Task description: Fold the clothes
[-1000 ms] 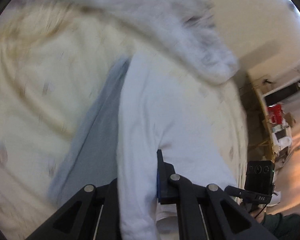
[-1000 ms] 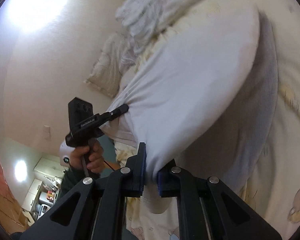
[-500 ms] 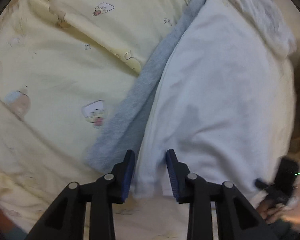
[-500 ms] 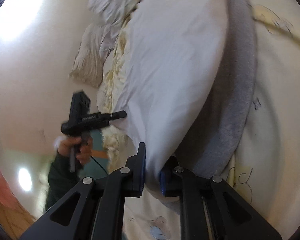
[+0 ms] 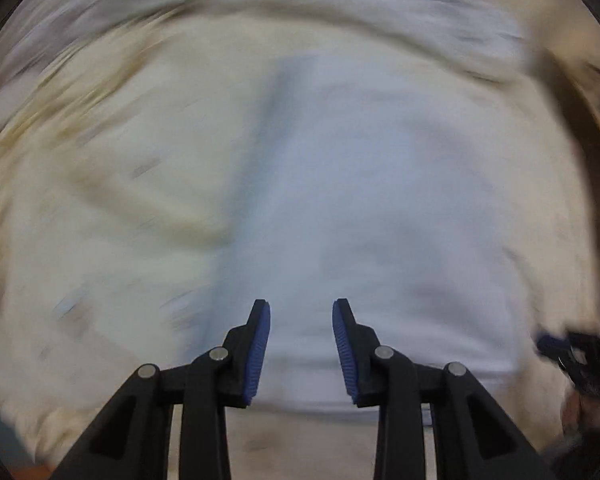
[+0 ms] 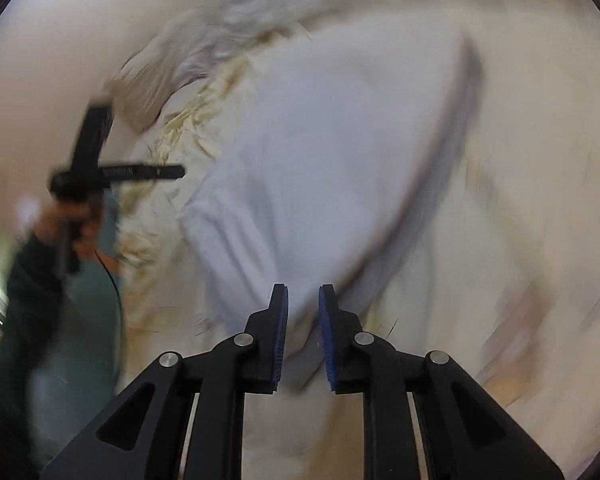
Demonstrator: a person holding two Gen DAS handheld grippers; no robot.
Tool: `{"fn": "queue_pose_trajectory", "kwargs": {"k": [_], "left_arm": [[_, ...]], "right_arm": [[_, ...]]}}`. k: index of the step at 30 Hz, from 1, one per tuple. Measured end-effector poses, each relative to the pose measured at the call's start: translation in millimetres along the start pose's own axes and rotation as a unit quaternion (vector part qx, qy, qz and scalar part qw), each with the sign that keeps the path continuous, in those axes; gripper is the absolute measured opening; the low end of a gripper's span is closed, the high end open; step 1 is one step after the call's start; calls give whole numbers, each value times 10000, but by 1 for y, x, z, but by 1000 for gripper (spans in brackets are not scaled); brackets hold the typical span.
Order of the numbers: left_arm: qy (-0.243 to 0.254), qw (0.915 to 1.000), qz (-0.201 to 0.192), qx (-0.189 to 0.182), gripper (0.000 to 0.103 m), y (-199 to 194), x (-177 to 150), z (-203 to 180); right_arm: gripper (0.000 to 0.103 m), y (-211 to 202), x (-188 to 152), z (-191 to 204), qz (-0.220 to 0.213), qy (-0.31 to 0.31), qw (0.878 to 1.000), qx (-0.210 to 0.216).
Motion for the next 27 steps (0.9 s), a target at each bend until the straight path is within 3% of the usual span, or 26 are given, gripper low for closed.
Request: {"fn": "queue_pose_trajectory", "kwargs": {"k": [2,4,7,11,16,20,22,24,27], "left_arm": [[666,9976,67,146,33,22,8,-57],[820,9960,341,52,33,45,2,-72],[859,9924,887,0,33,69,-18,-71],[825,9861,1443,42,33,88,-42,-60],[1158,9732,1981,121,36,91,-71,-59],[1286,9734,1897,48,37,77,-73,-64],[1408,9778,1530,-273,37,66,-64,-84],[1529,9796,1167,-589,46,55,-54,-104],[1773,9750,1063,-812,48,60,-52,-142]], "right_arm": [[19,8,25,21,4,-959,9948,-347],[19,28,46,40,116,-1713,9840,-472],[19,63,51,45,474,-1810,9812,-465],[19,96,22,38,1047,-1781,9773,-467],[20,79,-27,27,1191,-2166,9664,-703],[19,52,-41,14,1343,-2016,9676,-704],[19,34,-23,18,1028,-1983,9725,-654],[19,22,3,21,574,-2042,9748,-687],[19,28,37,14,117,-1894,9793,-710]]}}
Point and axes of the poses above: each gripper's, at about its wrist camera, not at the fingertips, and y roughly the way its jaws point, z to its left, x to its top, the point moved 8 cm from there along y, roughly the way its jaws point, and after that the axes turned 3 degrees about -z, right-handed, at the moved point
